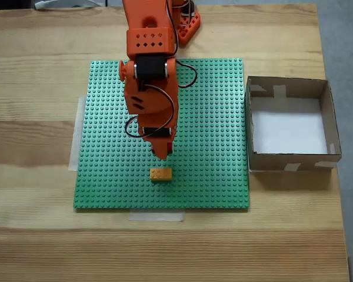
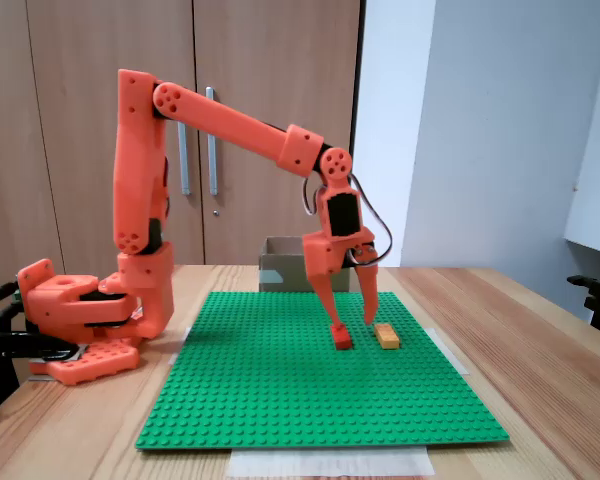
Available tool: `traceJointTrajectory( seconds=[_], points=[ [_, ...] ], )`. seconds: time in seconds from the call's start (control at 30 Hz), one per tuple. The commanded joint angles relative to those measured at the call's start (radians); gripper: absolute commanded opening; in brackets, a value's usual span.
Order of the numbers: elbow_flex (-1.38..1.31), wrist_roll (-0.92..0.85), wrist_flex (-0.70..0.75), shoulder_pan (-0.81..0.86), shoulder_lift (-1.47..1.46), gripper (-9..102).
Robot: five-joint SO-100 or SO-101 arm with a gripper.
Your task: Pick the yellow lego block and put it in the box.
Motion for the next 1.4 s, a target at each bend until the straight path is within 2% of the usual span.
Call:
traceJointTrajectory(
  seconds=[0.0, 0.3, 0.7, 1.0, 1.37],
  points=[
    [-0.049, 0.006, 0.023, -0.003, 0.072, 17],
    [-0.083, 0.006, 0.087, 0.002, 0.132, 17],
    [-0.052, -0.032, -0.035, 0.043, 0.107, 16],
    [-0.06, -0.037, -0.051, 0.034, 0.064, 16],
    [-0.196, -0.041, -0.08, 0.029, -0.095, 16]
  ],
)
